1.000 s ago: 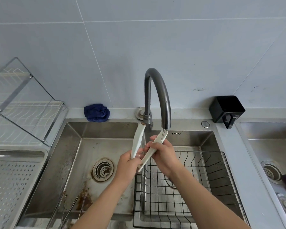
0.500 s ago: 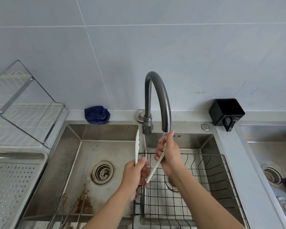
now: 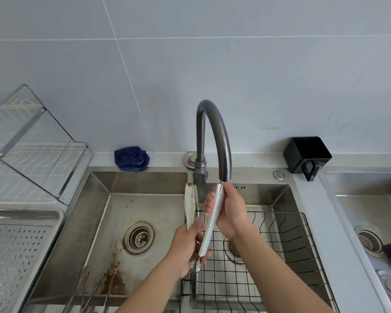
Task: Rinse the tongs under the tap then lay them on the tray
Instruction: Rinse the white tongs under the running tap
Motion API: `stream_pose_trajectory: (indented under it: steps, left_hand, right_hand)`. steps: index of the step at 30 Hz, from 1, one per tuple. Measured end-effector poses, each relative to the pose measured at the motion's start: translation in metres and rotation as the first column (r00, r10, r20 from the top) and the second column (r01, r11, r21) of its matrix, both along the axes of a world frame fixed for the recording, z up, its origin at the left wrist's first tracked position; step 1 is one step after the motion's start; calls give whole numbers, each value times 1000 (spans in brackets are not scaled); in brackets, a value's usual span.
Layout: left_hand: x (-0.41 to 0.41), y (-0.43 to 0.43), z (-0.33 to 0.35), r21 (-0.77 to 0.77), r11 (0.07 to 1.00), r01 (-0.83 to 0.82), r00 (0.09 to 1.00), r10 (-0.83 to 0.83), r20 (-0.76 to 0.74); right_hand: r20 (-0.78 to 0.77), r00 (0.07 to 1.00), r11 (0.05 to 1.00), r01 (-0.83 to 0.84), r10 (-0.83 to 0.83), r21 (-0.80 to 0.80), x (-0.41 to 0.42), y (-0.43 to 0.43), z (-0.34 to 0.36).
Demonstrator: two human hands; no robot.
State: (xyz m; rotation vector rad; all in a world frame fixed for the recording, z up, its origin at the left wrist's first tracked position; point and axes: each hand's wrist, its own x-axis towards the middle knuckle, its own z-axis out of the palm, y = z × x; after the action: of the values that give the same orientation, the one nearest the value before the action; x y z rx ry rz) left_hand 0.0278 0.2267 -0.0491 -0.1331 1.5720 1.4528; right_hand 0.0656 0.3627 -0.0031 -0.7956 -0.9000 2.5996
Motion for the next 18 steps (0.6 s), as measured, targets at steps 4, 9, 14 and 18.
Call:
stream_pose_trajectory:
  steps: [4,9,14,18]
  left_hand:
    - [-1,-3,3,-35,997,75,997,-75,-17]
    - [1,2,9,-21,992,121,992,-122,-30]
    - [8,3,14,65,988,142,973,-127,-195]
    - [13,-10,18,21,960,278,918,-259,-301]
  right_hand:
    - [-221,973,997,-75,69,-19,8,1,3]
    - [-86,996,972,9,11,235,6,-7,8]
    - [-24,990,960,139,-138,244,6,-10,16]
    - [120,992,836,-89,28,541,11,-15,14]
